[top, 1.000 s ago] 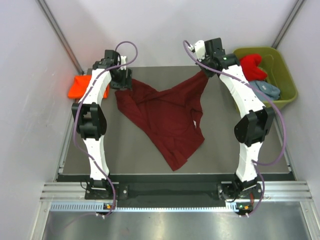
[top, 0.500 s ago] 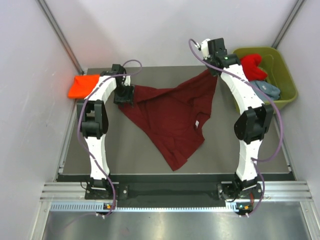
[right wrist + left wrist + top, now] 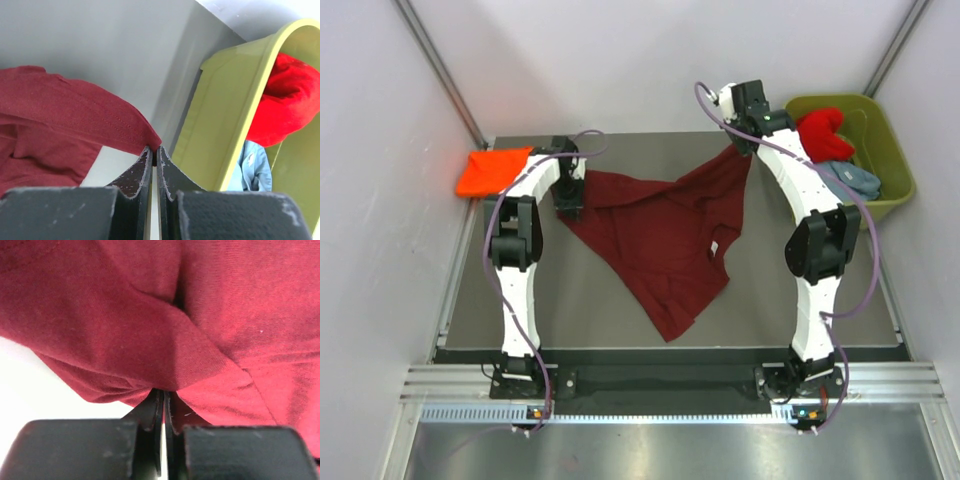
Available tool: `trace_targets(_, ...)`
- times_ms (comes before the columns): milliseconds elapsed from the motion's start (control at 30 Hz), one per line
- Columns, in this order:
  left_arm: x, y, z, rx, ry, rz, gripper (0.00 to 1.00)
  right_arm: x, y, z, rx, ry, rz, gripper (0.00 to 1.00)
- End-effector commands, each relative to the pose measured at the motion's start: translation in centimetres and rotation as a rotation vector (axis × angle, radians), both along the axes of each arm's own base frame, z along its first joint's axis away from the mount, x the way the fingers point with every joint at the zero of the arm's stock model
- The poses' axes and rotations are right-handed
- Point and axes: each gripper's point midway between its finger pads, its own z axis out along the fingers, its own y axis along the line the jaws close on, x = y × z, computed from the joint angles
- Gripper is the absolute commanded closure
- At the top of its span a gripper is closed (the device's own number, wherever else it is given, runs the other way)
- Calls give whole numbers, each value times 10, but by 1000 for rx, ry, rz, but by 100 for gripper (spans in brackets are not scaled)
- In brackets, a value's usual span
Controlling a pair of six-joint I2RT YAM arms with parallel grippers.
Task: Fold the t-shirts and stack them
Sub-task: Flatten the tshirt out
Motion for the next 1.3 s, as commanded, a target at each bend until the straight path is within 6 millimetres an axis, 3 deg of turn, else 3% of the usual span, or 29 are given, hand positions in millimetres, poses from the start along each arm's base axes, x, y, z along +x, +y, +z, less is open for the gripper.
trace_targets(0,-4,-4,-6,-2,17,-7,100,13,1,20,31,-75,-20,100)
trace_targets(100,-20,-1,15,1,6,-3,100,15,1,19,27,-77,-22,100)
trace_targets(133,-25,1,38,-1,-33,0,100,16,0,20,25,-81,-25,100)
trace_targets(200,-53,7,42,-1,3,12,100,19,-3,19,19,-86,-36,100)
trace_targets(233,-63,9,64,-7,-38,19,100,21,-3,21,19,-93,-38,100)
trace_targets(267,-84,16,59,-1,0,33,100,23,-6,22,13,-100,-49,100)
trace_targets(333,-111,23,69,6,1,50,100,27,-7,25,8,-117,-57,100)
trace_targets(433,-128,31,82,31,-32,59,100,29,-6,26,15,-123,-53,100)
trace_targets(533,-120,36,94,55,-92,63,100,30,-5,24,18,-120,-50,100)
trace_targets(633,-97,33,100,48,-124,38,60,32,-3,21,21,-114,-46,100)
trace_targets(700,-82,33,91,57,-110,33,53,33,-1,21,22,-118,-43,100)
trace_targets(767,-56,29,99,45,-150,30,53,34,-1,20,22,-117,-43,100)
trace_targets(800,-47,29,84,50,-120,30,53,34,0,20,22,-118,-42,100)
trace_targets(833,-30,28,92,46,-157,31,53,34,1,20,23,-118,-41,100)
trace_targets(900,-16,27,76,50,-135,33,54,33,0,19,21,-114,-42,100)
trace_targets(933,-6,27,79,55,-154,35,54,33,0,19,22,-113,-41,100)
trace_targets(1067,1,25,60,49,-123,29,55,33,1,23,23,-120,-36,100)
trace_targets(1267,6,-2,34,-2,-79,-9,57,35,3,17,24,-111,-35,100)
